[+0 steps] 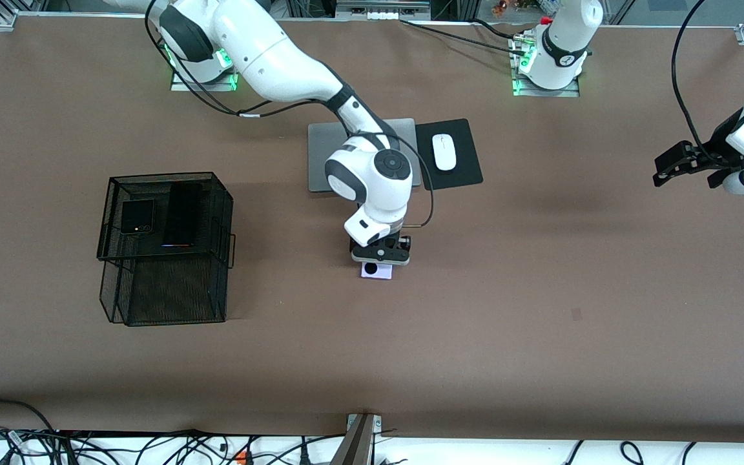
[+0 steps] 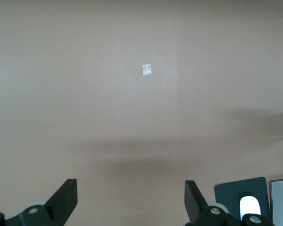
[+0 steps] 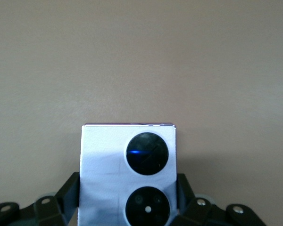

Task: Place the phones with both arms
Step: 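Carry the white phone with the right gripper and lower it into the basket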

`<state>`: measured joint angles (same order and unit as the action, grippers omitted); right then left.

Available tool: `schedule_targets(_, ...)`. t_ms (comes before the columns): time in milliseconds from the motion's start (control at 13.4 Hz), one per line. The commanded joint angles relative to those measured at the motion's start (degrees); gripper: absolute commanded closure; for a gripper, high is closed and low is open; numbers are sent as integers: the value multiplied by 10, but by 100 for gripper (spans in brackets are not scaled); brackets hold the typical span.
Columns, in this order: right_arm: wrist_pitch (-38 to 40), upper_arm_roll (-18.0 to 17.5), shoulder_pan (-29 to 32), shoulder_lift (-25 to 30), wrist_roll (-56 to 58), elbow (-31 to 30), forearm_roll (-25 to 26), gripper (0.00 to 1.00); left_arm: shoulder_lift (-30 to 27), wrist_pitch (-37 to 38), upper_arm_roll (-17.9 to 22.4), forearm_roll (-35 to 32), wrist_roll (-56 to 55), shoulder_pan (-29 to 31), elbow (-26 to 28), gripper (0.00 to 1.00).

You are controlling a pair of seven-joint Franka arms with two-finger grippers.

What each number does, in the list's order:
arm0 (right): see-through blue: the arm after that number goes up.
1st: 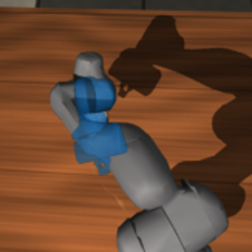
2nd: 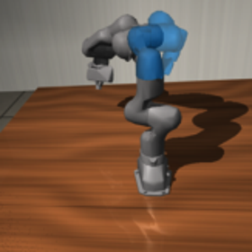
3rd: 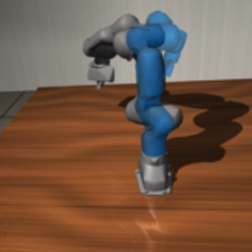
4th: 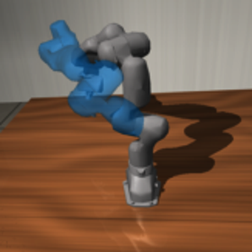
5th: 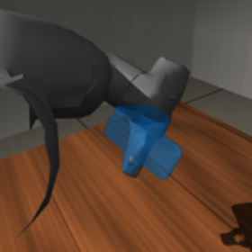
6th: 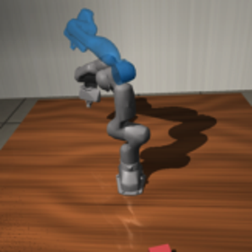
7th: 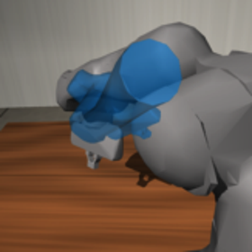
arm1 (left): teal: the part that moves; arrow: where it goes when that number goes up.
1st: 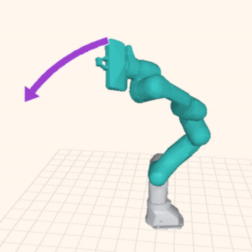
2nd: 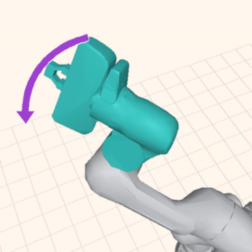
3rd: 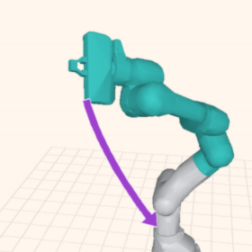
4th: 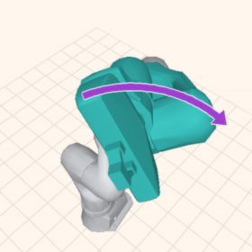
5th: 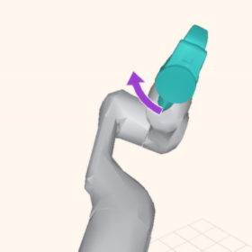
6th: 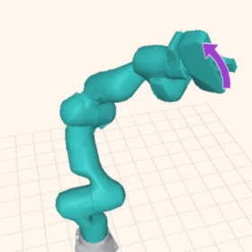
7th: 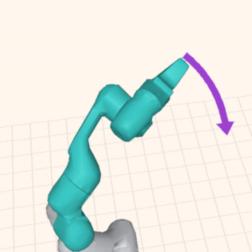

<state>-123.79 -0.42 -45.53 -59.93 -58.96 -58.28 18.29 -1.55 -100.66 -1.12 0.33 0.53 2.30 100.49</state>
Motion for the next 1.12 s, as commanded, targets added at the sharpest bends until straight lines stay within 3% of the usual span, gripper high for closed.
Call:
schedule_targets(0, 94, -44, 20, 81, 31, -10, 6, 81, 1, 5, -3, 9, 6, 6, -5, 0)
schedule_targets(149, 159, -53, 32, 129, 57, -10, 2, 81, 1, 5, -3, 9, 7, 8, -5, 0)
schedule_targets(373, 234, -55, 71, 205, 137, -27, -52, 81, 1, 5, -3, 9, 7, 9, -5, 0)
schedule_targets(597, 253, -28, 111, 297, 248, -123, -80, 81, 1, 5, -3, 9, 7, 9, -5, 0)
schedule_targets(821, 238, 86, 120, 380, 415, -220, -155, 81, 2, 5, -3, 9, 7, 9, -5, 0)
schedule_targets(1044, 239, 203, 131, 389, 600, -228, -219, 81, 3, 5, -3, 9, 7, 9, -5, 0)
